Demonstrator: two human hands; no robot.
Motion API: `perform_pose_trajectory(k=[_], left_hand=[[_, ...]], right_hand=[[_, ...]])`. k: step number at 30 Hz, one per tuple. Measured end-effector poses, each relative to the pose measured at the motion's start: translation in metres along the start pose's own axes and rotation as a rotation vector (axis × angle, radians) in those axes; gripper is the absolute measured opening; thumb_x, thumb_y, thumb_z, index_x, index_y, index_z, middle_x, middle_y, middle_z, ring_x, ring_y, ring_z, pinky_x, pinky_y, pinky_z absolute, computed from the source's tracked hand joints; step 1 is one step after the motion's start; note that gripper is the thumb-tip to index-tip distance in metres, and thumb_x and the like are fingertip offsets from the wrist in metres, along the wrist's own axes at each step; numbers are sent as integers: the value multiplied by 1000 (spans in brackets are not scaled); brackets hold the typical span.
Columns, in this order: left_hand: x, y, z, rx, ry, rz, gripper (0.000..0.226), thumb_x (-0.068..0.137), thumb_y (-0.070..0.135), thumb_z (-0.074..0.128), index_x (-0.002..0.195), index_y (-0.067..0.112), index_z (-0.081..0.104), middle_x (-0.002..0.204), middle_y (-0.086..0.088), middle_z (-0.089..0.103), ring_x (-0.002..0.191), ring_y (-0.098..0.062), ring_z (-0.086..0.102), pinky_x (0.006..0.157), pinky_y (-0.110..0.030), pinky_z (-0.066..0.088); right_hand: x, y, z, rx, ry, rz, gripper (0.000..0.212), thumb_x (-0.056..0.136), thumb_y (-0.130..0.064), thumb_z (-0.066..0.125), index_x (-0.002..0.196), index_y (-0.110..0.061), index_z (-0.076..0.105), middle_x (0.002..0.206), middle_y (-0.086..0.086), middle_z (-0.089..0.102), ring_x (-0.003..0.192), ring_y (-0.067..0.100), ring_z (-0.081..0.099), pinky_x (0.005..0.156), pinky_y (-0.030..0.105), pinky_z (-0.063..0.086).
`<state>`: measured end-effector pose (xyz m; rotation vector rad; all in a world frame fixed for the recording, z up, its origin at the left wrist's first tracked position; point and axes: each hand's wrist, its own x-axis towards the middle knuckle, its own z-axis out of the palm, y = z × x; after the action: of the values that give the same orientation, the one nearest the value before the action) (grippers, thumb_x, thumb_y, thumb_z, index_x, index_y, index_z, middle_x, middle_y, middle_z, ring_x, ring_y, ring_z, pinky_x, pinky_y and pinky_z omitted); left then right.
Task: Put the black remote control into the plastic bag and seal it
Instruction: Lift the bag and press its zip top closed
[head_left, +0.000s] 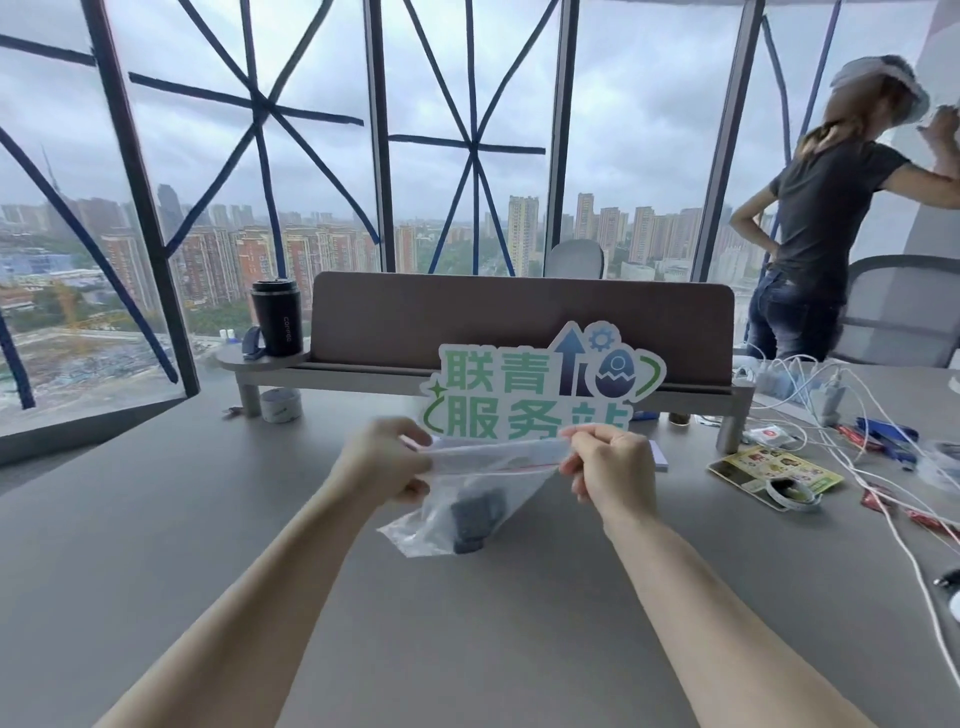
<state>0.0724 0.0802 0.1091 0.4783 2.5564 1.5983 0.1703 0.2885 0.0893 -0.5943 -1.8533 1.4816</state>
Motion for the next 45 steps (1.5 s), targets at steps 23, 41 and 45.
perform_pose_trajectory(k=[23,41,45], left_hand=[[-3,35,16,-226,-27,173,8,74,13,74,78,7,72,66,1,69,51,-8,55,44,-16,45],[-16,67,39,-219,-50,302,6,74,13,74,78,8,73,63,2,65,43,-3,47,40,-18,36],[-16,72,41,-228,-57,325,2,74,13,74,74,12,73,60,8,64,44,-3,46,40,-15,35]], right_hand=[[1,-68,-54,-133,238,-313,16,86,-16,60,95,-16,73,61,-5,62,52,13,54,53,28,43],[-5,-110,-31,-862,-336,-559,13,82,-30,69,73,-22,75,71,-11,66,77,11,62,78,37,54],[-3,-120,-35,-801,-407,-500,12,81,-29,71,75,-20,77,75,-10,71,74,5,62,71,29,51]])
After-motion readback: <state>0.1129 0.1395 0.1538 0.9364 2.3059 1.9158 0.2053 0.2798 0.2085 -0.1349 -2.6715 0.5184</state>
